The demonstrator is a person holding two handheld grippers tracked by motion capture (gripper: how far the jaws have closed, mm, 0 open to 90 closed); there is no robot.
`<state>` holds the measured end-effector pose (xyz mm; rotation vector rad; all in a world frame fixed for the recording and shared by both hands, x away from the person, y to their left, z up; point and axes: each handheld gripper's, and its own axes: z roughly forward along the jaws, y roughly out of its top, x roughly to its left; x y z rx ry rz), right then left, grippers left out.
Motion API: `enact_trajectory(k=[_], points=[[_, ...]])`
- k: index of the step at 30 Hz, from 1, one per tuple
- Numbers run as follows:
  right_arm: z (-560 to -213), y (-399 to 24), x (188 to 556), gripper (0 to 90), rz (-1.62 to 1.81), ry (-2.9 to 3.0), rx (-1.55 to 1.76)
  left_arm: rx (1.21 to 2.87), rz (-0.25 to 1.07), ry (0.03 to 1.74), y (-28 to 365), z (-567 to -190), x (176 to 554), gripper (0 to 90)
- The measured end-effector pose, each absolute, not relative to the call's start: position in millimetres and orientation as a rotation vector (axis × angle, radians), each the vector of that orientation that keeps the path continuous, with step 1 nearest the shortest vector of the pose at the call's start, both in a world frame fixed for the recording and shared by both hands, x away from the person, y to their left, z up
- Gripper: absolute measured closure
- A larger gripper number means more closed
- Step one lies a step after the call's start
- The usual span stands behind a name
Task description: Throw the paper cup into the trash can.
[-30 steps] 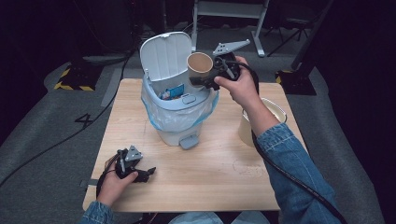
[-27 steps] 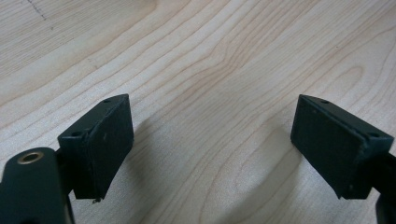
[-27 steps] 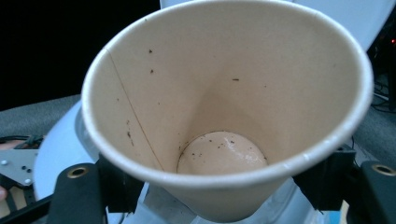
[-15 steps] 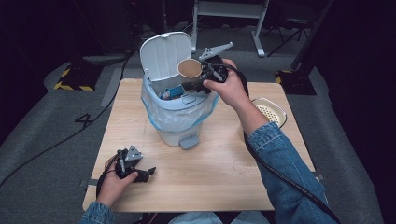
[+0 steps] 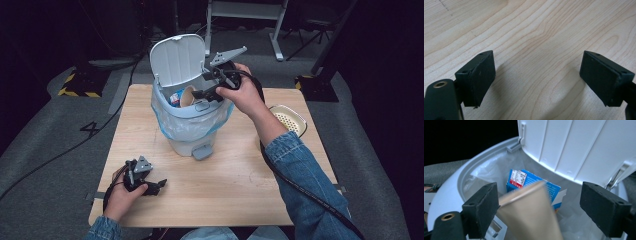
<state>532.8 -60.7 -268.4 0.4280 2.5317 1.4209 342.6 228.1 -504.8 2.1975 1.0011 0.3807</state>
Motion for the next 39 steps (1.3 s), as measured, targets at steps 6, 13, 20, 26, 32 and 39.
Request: enact_trajectory(k=[6, 13, 20, 26, 32, 39], points=[[-262.3, -72.4, 528.8, 15.9, 1.478, 2.492, 0.434, 2.195, 0.379, 1.004, 228.0, -504.9, 342.5, 13.5], [-253.7, -104.5, 519.7, 16.8, 1.491, 2.469, 0.464, 2.200, 0.382, 1.000, 228.3, -504.7, 342.6, 13.5], [-244.4, -145.5, 506.3, 16.7, 1.463, 2.463, 0.480, 2.199, 0.379, 0.997, 229.8, -504.8, 342.1, 13.5], [-239.9, -182.8, 491.7, 17.8, 1.437, 2.457, 0.530, 2.209, 0.359, 0.965, 235.6, -504.9, 344.2, 13.5], [-242.1, -214.5, 474.5, 18.5, 1.403, 2.457, 0.554, 2.212, 0.358, 0.962, 237.1, -504.7, 345.0, 13.5], [-248.9, -250.9, 456.9, 19.5, 1.373, 2.445, 0.604, 2.213, 0.360, 0.964, 237.7, -504.7, 346.7, 13.4]])
